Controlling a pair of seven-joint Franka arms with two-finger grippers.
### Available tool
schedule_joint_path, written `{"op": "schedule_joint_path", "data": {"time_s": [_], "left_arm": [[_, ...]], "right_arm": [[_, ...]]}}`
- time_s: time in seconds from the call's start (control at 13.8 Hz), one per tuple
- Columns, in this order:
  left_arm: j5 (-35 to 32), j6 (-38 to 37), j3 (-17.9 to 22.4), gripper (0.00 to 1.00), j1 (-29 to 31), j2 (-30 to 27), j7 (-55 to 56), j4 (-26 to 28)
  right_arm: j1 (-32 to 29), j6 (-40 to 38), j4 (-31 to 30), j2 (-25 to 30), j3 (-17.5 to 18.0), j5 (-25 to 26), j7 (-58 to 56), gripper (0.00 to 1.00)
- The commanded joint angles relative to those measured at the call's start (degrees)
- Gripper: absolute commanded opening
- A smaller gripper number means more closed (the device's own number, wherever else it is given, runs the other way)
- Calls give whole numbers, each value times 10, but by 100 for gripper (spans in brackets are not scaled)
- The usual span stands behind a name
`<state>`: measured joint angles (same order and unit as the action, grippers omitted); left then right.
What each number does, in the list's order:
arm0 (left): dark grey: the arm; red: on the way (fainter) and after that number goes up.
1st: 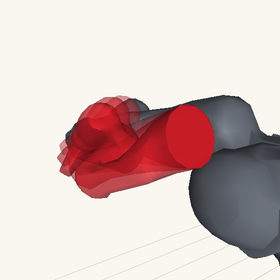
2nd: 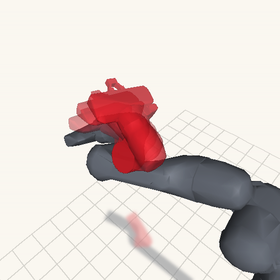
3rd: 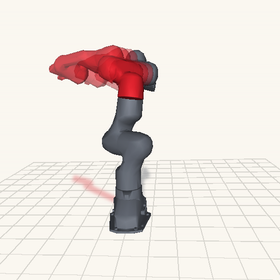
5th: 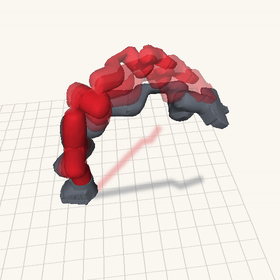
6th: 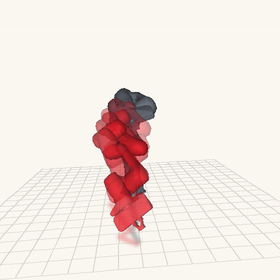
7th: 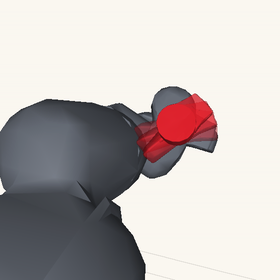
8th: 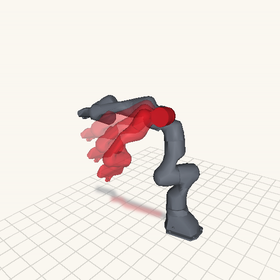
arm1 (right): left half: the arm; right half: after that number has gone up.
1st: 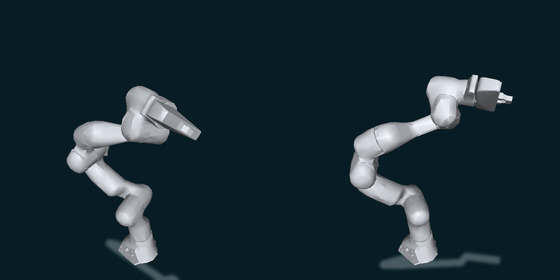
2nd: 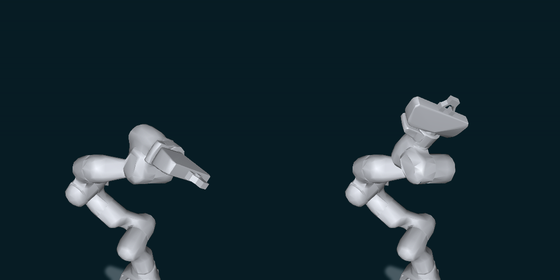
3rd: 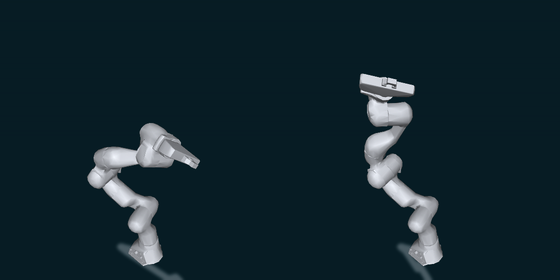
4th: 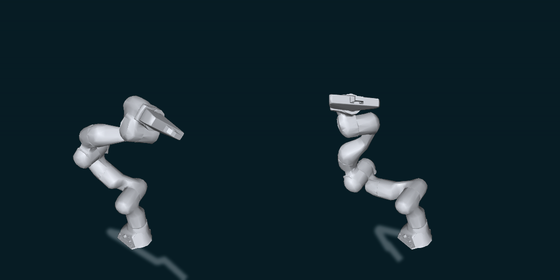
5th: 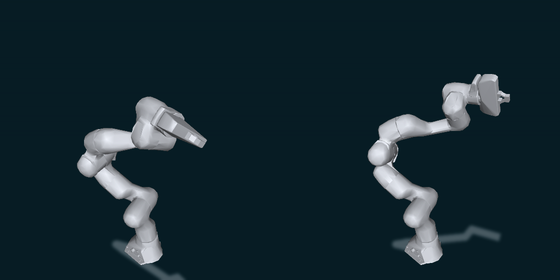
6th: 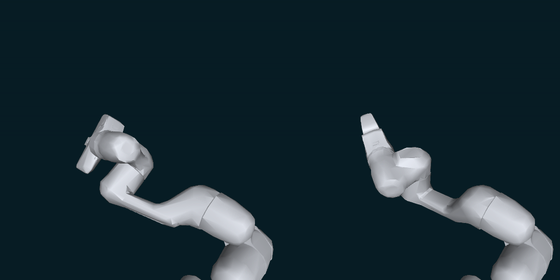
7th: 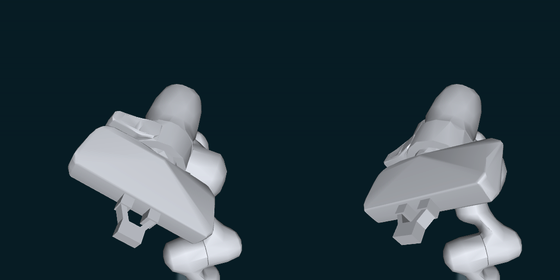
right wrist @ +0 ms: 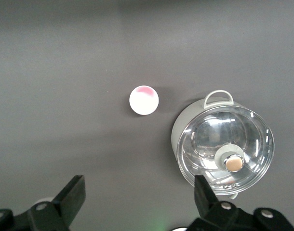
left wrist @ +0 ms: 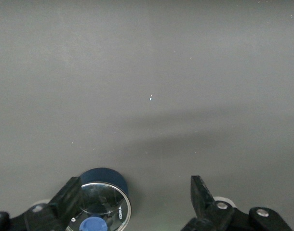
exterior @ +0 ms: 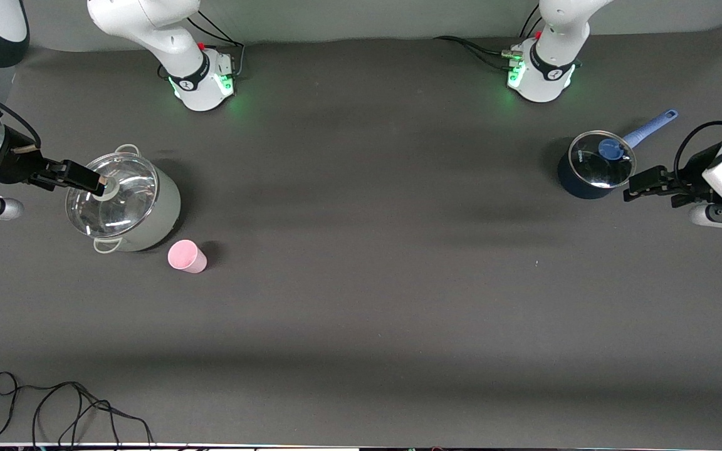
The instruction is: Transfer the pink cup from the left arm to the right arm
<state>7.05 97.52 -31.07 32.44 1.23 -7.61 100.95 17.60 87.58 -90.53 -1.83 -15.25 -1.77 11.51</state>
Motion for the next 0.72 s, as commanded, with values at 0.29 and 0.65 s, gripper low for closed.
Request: {"op": "schedule_joint_path", "data": {"time_s": [0.29,0.65], "left_arm": [[-48,-23,256,100,-299,-3,52,-29],[-48,-82,327,100,-367,-2,59,-55]], "right_arm": [[-51,-11,6,4,13,4,-46,100],[-200,-10,-7,24,152,4,-62,100]]}}
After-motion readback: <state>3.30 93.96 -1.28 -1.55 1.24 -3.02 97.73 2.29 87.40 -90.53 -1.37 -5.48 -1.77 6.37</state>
